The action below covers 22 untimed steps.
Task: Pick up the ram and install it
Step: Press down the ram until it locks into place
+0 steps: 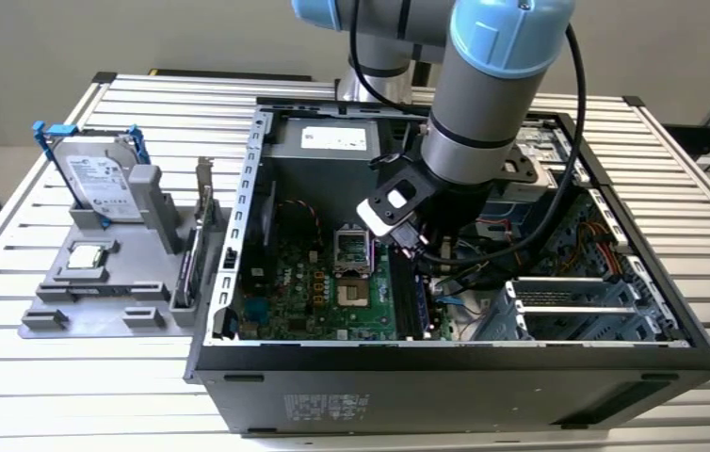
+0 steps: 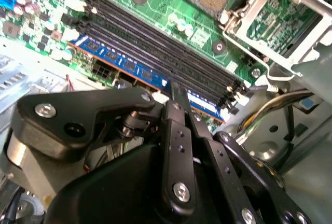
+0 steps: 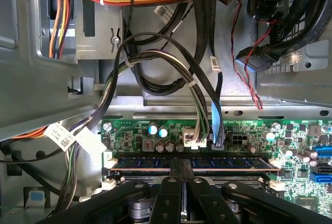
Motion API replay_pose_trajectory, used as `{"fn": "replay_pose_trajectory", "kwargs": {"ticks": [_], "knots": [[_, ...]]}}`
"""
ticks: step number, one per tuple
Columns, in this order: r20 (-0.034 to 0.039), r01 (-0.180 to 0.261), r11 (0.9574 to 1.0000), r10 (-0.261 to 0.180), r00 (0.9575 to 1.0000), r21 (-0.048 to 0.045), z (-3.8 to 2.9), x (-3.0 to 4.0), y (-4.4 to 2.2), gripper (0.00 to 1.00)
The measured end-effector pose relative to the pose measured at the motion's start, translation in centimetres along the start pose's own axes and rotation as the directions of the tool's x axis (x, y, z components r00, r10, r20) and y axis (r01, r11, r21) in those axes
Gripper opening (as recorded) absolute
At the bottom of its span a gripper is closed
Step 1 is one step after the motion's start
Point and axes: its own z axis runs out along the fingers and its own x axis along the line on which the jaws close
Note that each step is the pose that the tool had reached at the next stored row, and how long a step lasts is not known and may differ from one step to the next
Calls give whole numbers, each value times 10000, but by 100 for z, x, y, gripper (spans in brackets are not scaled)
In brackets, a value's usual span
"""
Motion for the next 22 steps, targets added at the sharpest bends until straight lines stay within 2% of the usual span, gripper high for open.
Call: {"fn": "replay_pose_trajectory", "kwargs": {"ticks": [8,11,13,17,22], "knots": [[0,0,10000,0,10000,0,2,0,0,0],[-30,0,10000,0,10000,-7,-26,3,0,0],[-7,-1,10000,1,10000,-2,-82,2,0,0],[-1,0,10000,0,10000,0,-253,-1,-2,0],[-3,0,10000,0,10000,-1,-411,-1,-3,0]]}}
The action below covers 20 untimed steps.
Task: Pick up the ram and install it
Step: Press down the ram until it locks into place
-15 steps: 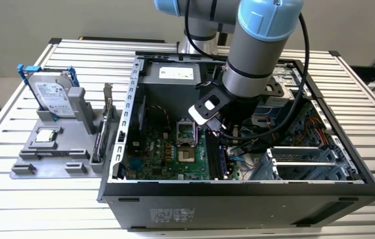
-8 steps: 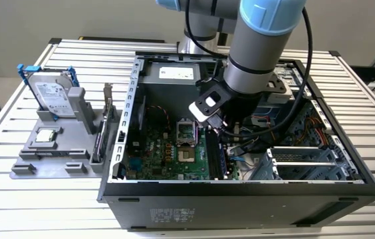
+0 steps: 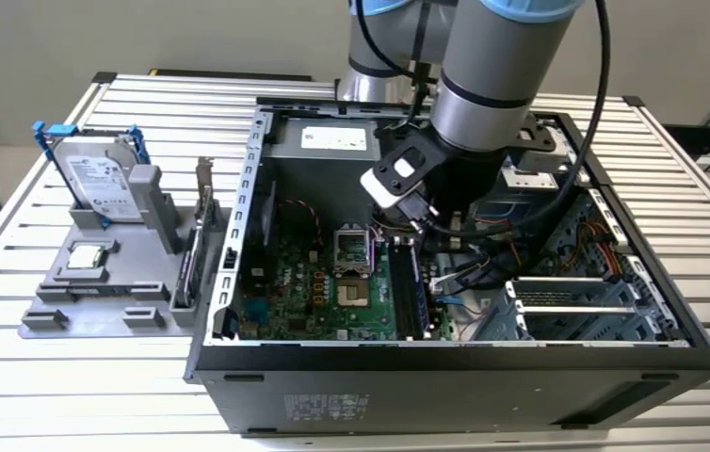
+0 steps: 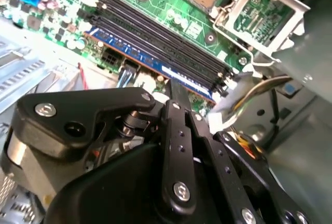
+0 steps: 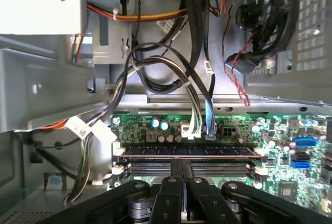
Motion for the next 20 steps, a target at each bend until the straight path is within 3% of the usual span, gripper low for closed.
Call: {"fn": "replay_pose_trajectory", "kwargs": {"ticks": [11,17,20], "knots": [[0,0,10000,0,10000,0,-321,-1,-3,0],[1,0,10000,0,10000,0,-396,-1,-3,0],[2,0,10000,0,10000,0,-464,-1,-4,0]]}}
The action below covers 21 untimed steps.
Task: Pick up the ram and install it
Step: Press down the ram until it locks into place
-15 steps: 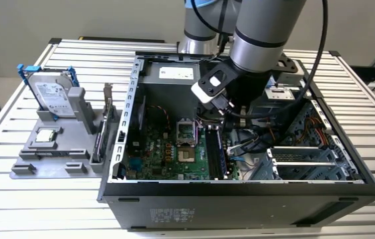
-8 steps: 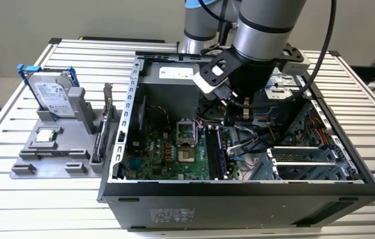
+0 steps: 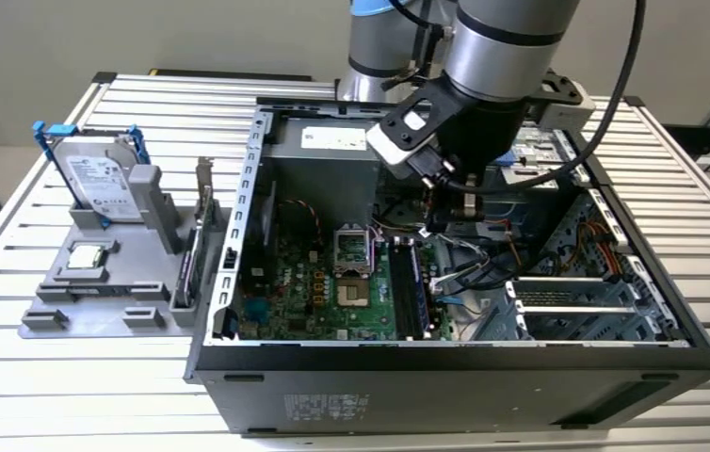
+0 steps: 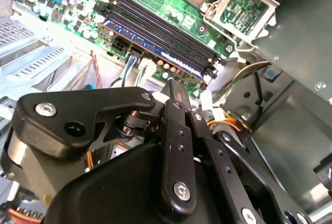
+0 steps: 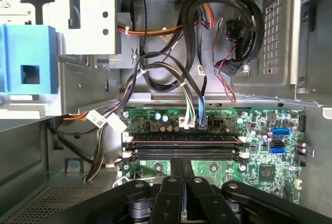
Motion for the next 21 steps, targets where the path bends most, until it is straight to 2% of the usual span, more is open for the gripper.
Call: {"fn": "replay_pose_trajectory", "kwargs": {"ticks": [6,13,21], "knots": [[-2,0,10000,0,10000,0,-147,0,-1,0],[-2,0,10000,0,10000,-3,-261,-1,-2,0],[-1,0,10000,0,10000,-3,-287,-1,-2,0]]}}
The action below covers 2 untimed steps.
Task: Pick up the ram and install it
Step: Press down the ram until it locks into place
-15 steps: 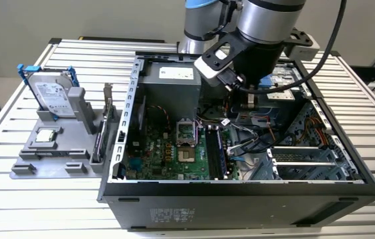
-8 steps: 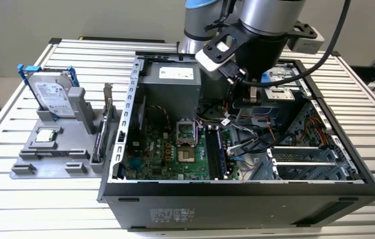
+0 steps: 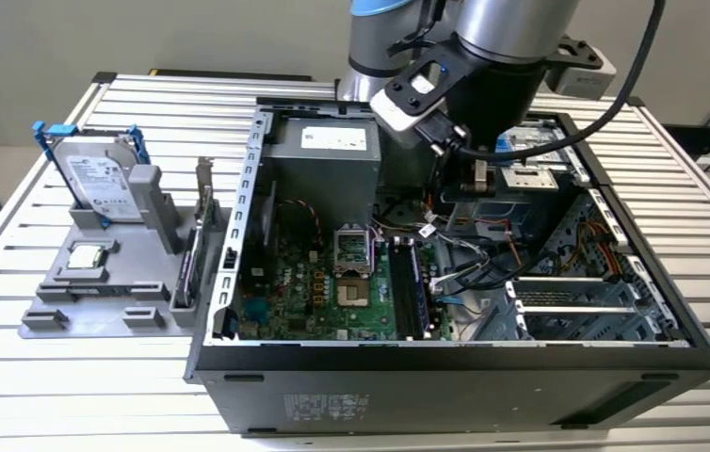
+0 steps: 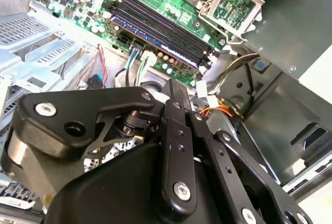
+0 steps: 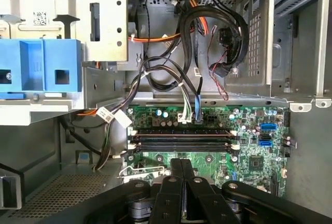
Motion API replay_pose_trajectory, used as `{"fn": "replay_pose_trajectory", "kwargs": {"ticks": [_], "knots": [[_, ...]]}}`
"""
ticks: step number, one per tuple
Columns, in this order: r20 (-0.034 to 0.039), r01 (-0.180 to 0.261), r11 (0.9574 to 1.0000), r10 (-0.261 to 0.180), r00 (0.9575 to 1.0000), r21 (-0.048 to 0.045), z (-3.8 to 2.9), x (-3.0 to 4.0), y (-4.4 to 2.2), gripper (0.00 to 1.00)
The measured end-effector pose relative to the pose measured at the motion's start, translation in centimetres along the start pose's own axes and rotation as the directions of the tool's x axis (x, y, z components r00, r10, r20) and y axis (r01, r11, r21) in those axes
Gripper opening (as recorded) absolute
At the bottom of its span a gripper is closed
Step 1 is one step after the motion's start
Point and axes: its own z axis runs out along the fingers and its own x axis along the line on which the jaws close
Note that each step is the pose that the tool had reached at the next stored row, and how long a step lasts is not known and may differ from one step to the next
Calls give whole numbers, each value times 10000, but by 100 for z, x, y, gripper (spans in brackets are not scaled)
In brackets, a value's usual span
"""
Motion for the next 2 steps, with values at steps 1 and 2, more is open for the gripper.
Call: {"fn": "replay_pose_trajectory", "kwargs": {"ticks": [1,2], "knots": [[0,0,10000,0,10000,0,-1,0,0,0],[0,0,10000,0,10000,0,-2,0,0,0]]}}
